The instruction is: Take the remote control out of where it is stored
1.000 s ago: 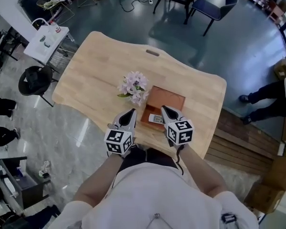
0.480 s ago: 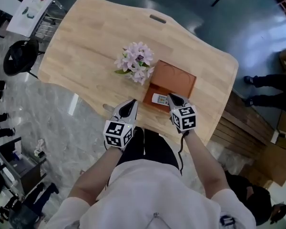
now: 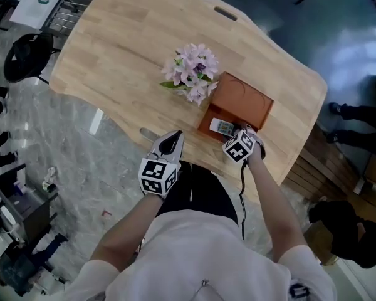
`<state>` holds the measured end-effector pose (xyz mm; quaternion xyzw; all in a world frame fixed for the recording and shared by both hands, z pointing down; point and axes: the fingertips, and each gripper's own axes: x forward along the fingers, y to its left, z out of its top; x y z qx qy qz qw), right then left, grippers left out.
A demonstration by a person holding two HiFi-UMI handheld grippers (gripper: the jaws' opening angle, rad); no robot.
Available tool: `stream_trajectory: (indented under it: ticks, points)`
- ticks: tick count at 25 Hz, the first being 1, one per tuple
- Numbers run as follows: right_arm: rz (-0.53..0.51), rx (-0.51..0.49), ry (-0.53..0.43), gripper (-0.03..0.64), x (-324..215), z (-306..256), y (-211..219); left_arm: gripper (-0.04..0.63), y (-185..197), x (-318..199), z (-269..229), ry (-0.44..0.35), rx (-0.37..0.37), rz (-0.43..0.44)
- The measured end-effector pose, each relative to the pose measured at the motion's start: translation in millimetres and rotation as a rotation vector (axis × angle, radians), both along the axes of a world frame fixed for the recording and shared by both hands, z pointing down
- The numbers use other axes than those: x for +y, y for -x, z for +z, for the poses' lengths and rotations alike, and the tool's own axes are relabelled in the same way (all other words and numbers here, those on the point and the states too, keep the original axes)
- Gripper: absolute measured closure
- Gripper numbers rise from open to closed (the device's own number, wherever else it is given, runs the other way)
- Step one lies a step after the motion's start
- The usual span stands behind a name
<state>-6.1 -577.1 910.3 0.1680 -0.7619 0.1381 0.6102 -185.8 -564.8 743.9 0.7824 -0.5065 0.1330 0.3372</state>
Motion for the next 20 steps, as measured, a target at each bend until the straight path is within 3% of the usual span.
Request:
stream_trajectory:
  ticks: [6,12,20]
  points:
    - [-0.168,0.145,-0.004,0.287,2.3,33.1,-2.0,0.595,10.1,3.1,8.0,0.013,-0.002,-0.032]
    - [-0.188,0.164,0.075,0.300,3.0,38.4,-2.4,0.595,15.5,6.1,8.9,0.022,-0.002,-0.044]
    - [-0.187,0.148,0.026,0.344,0.3,24.6,1.1,0.595,21.3,5.2,6.6,0.011,-0.012,-0.047]
